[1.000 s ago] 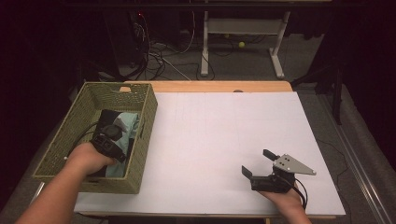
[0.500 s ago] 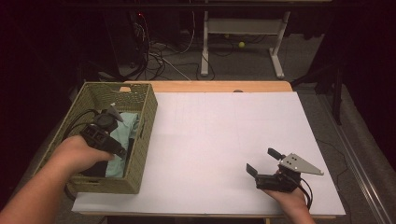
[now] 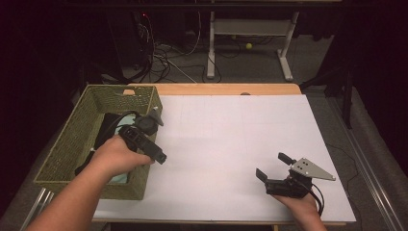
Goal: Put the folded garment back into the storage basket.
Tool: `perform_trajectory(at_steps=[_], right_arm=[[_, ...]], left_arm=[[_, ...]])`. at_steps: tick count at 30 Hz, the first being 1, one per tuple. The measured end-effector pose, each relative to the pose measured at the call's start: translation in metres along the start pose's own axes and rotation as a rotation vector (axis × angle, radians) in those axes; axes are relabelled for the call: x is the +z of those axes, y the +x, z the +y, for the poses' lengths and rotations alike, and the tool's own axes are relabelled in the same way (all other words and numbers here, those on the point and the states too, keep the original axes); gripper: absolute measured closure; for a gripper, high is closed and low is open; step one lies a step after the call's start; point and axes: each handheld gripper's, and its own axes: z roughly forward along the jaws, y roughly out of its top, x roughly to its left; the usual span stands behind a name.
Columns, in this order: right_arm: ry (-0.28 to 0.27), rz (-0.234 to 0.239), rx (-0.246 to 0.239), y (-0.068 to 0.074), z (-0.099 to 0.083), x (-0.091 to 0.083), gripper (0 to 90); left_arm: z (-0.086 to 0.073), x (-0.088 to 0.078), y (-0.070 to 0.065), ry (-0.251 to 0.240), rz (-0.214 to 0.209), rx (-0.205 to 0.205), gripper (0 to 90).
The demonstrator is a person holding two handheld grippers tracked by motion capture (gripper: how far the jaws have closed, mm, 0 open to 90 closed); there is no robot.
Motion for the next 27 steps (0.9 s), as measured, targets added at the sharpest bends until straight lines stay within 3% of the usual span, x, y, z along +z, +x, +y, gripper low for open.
perform_trajectory(at_steps=[8,18,20,27], right_arm=[[0.013,-0.024,-0.022,-0.004,-0.001,-0.001,0.0],[0.037,-0.058,-0.068,-0.006,-0.005,0.001,0.0],[0.045,-0.060,-0.067,-0.007,-0.007,0.002,0.0],[0.053,-0.075,-0.076,-0.009,-0.010,0.002,0.0]], left_arm=[[0.022,0.020,-0.021,-0.016,-0.017,0.059,0.0],[0.037,0.065,-0.038,0.002,-0.027,0.104,0.0],[0.038,0.073,-0.040,0.015,-0.041,0.103,0.0],[0.041,0.107,-0.047,0.065,-0.026,0.128,0.0]])
